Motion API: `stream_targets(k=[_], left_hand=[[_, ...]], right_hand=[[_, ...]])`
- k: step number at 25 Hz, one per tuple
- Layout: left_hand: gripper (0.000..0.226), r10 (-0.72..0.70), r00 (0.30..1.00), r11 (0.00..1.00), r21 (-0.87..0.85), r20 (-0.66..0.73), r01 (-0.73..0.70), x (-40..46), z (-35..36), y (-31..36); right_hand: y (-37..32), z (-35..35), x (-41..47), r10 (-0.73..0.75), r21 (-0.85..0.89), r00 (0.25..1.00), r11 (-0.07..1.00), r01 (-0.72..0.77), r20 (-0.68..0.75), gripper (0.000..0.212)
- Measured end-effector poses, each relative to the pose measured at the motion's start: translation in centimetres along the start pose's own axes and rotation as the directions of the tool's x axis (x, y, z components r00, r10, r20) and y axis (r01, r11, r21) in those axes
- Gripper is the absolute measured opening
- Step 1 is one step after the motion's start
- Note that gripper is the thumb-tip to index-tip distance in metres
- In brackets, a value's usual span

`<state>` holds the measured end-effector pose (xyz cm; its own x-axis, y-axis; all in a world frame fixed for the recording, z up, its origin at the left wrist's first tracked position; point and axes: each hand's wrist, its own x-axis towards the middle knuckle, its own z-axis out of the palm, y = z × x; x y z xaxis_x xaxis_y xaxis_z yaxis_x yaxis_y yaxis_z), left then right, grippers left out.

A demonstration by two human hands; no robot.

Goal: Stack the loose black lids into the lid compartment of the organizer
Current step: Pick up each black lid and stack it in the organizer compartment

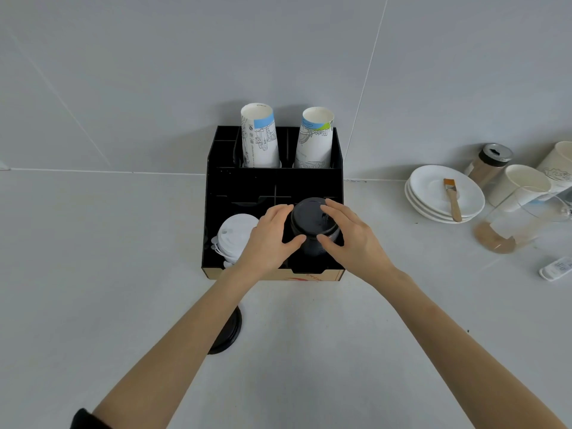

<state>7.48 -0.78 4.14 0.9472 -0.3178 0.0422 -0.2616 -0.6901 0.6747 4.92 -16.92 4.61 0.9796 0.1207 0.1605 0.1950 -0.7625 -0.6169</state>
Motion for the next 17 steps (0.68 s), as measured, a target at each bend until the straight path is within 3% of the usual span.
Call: stream_targets(k=[13, 17], left_hand=[[0.051, -0.158, 0.985, 0.987, -0.032, -0.074, 0.156, -9.3, -4.0, -6.2], [0.051, -0.243, 0.969, 0.97, -0.04, -0.048, 0.241, -11.9, -4.1, -8.8]], right_hand=[[-5.6, 6.7, -3.3, -0.182, 0.111, 0.97, 0.98, 0.165, 0.164, 0.046], [-6.4, 9.4, -4.4, -0.163, 0.125, 0.95, 0.983, 0.134, 0.268, 0.049]])
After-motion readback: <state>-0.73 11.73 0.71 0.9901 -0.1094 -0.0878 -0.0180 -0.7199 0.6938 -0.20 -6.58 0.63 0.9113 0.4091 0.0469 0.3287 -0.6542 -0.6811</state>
